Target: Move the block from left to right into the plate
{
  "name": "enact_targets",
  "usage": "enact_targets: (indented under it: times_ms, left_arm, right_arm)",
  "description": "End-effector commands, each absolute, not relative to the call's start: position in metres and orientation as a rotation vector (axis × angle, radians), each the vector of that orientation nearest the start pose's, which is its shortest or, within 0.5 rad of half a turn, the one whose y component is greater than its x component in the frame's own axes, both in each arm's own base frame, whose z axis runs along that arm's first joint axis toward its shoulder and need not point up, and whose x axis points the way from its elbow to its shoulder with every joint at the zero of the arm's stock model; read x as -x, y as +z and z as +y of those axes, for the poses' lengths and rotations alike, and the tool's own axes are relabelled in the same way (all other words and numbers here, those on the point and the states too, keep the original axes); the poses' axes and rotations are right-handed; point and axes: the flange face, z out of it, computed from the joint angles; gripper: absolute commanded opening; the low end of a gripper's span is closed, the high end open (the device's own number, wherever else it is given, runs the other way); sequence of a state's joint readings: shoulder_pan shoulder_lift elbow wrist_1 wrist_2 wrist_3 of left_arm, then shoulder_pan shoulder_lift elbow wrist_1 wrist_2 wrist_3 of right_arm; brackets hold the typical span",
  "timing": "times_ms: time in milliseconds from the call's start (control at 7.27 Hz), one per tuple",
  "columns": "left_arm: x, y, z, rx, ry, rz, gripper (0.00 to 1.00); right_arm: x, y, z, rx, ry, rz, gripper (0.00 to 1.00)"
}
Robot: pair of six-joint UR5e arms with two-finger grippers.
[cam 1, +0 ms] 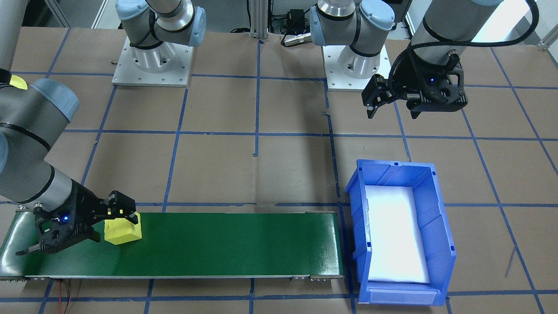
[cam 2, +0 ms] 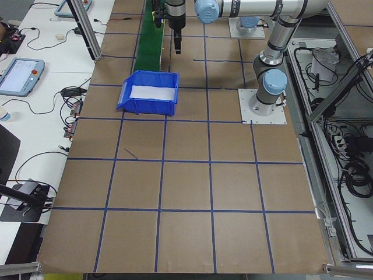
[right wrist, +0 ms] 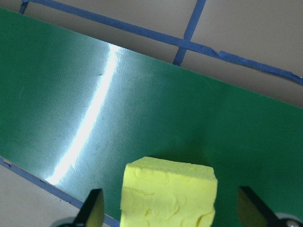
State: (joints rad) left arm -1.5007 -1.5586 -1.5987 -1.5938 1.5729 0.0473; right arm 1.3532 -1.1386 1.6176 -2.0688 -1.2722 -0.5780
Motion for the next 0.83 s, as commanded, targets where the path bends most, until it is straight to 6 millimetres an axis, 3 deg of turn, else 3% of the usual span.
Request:
enact_targets:
  times_ms: [0, 138, 275, 412, 550, 688]
  left_arm:
    - [0.1, 0.477, -0.491, 0.036, 0.06, 3.141, 1.0]
    - [0.1, 0.478, -0.491, 0.039, 0.058, 3.143, 1.0]
    - [0.1, 0.478, -0.491, 0.036, 0.058, 3.141, 1.0]
    - [0.099, 0.478, -0.491, 0.036, 0.059, 3.132, 1.0]
    - [0.099, 0.478, -0.491, 0.036, 0.056, 3.132, 1.0]
    - [0.099, 0.478, -0.491, 0.033, 0.059, 3.131, 1.0]
  right_arm:
    - [-0.007, 0.263, -0.647, 0.516, -0.154, 2.863, 0.97]
    - [0.021, 0.266, -0.645, 0.516, -0.073, 3.024, 0.7]
    - [0.031, 0.269, -0.646, 0.507, -0.054, 3.059, 0.29]
    - [0.056, 0.279, -0.647, 0.458, -0.074, 3.078, 0.15]
    - [0.134, 0.298, -0.634, 0.393, -0.077, 3.079, 0.13]
    - [0.224, 0.322, -0.594, 0.236, -0.088, 3.096, 0.14]
